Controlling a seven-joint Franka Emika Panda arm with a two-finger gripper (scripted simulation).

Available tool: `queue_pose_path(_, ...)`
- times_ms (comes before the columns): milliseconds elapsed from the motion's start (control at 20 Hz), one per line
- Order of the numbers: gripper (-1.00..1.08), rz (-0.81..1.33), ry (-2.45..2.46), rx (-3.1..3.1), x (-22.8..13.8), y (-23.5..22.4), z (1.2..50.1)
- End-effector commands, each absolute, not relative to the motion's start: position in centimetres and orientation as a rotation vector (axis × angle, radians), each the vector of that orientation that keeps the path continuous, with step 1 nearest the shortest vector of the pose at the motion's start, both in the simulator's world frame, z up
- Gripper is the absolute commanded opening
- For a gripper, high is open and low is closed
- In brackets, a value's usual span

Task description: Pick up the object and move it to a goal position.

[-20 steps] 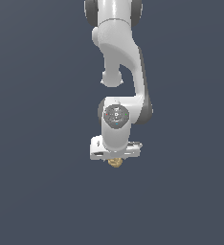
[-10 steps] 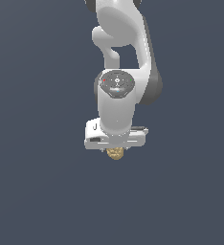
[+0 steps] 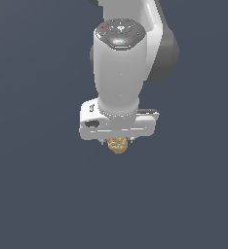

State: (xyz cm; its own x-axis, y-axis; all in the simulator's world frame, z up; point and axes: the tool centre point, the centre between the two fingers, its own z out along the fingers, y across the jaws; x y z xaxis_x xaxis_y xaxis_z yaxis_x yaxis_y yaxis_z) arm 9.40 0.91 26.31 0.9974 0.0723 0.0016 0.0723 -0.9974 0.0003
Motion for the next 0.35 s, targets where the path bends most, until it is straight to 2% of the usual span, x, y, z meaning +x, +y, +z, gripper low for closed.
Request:
queue_pose_path(0, -1.00, 0.000, 0.114, 3.139, 9.48, 0.89, 27.42)
queue_pose_path(300, -1.00, 0.000, 0.114, 3.139, 9.60, 0.88, 28.41)
